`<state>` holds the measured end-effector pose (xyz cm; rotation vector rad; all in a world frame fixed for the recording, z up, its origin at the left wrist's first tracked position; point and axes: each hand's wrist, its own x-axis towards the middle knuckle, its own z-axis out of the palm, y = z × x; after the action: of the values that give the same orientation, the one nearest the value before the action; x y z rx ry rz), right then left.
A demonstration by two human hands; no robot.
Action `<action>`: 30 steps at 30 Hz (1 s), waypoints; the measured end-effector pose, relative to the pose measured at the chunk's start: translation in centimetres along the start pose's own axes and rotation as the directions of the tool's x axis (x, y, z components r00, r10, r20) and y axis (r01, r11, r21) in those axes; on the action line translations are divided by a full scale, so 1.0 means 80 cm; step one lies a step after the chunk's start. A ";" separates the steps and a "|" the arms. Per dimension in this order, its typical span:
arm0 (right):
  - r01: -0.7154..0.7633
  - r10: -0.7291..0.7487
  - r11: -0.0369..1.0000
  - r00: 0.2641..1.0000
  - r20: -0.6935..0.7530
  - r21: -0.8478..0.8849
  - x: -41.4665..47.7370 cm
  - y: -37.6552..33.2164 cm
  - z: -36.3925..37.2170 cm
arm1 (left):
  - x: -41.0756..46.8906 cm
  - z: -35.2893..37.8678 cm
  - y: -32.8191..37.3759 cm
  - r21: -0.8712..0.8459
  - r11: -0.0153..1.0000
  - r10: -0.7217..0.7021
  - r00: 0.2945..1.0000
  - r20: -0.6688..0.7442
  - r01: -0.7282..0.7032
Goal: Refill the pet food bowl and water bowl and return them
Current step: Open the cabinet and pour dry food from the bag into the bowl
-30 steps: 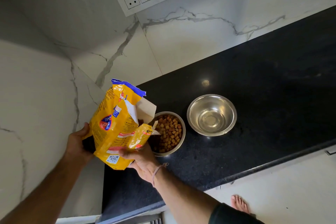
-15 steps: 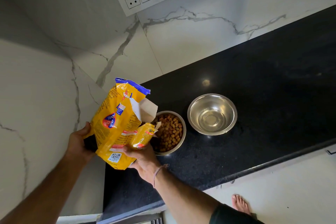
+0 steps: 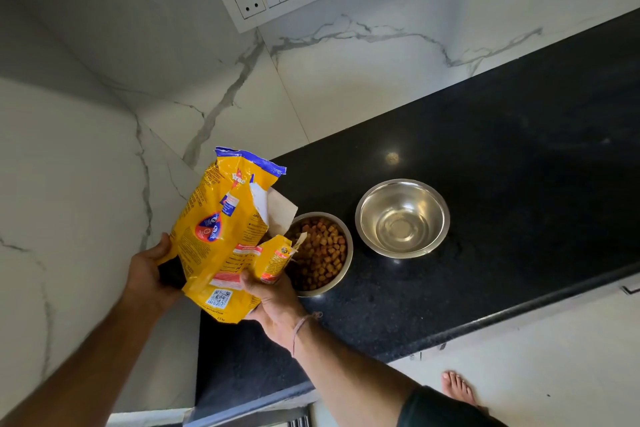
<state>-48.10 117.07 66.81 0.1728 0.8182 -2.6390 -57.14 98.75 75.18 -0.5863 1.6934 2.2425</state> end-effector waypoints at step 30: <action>0.020 -0.021 0.999 1.000 0.016 0.039 -0.008 -0.032 0.004 | 0.002 0.018 0.007 0.016 1.000 -0.015 1.000 0.006 0.015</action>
<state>-48.47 119.02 68.58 0.1539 0.7672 -2.6734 -57.72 99.95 75.88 -0.5862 1.6973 2.2161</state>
